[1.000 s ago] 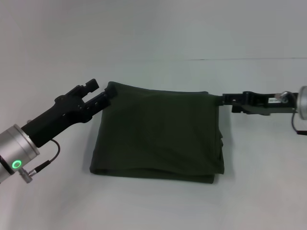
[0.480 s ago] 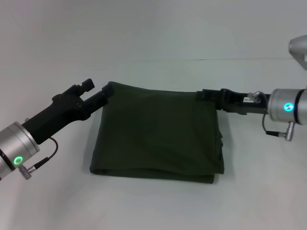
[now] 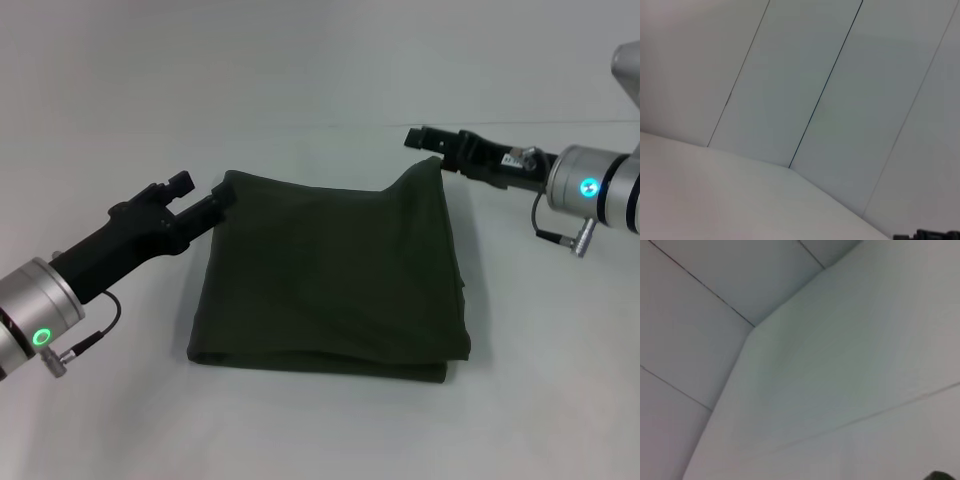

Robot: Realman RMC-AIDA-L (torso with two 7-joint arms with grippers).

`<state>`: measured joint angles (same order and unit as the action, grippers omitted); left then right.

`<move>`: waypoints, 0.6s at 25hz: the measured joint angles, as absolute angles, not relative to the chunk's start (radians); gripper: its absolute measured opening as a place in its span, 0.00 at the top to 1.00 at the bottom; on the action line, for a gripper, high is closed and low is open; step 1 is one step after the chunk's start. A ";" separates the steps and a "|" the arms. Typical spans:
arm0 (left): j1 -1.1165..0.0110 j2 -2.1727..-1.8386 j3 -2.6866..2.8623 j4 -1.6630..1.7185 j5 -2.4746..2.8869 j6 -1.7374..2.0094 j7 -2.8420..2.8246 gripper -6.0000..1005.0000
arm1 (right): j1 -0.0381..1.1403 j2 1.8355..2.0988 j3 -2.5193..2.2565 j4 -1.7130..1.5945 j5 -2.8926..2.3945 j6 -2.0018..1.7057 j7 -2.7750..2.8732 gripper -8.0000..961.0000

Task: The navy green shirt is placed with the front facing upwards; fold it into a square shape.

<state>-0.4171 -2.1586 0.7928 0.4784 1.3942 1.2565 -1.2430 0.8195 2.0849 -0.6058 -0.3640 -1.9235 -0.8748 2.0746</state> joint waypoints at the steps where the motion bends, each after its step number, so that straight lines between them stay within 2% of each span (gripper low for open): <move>1: -0.417 -2.159 0.793 0.478 1.394 1.256 -1.243 0.21 | 0.821 2.083 -0.606 -0.367 -1.920 -0.874 2.072 0.11; 7: -0.417 -2.161 0.793 0.473 1.394 1.247 -1.242 0.21 | 0.821 2.067 -0.606 -0.373 -1.918 -0.869 2.071 0.11; 15: -0.421 -2.163 0.789 0.471 1.385 1.228 -1.244 0.21 | 0.794 2.010 -0.614 -0.376 -1.941 -0.980 2.077 0.11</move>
<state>-0.4213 -2.1629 0.7885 0.4709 1.3851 1.2276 -1.2443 0.7937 2.0096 -0.6144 -0.3761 -1.9413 -0.9799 2.0766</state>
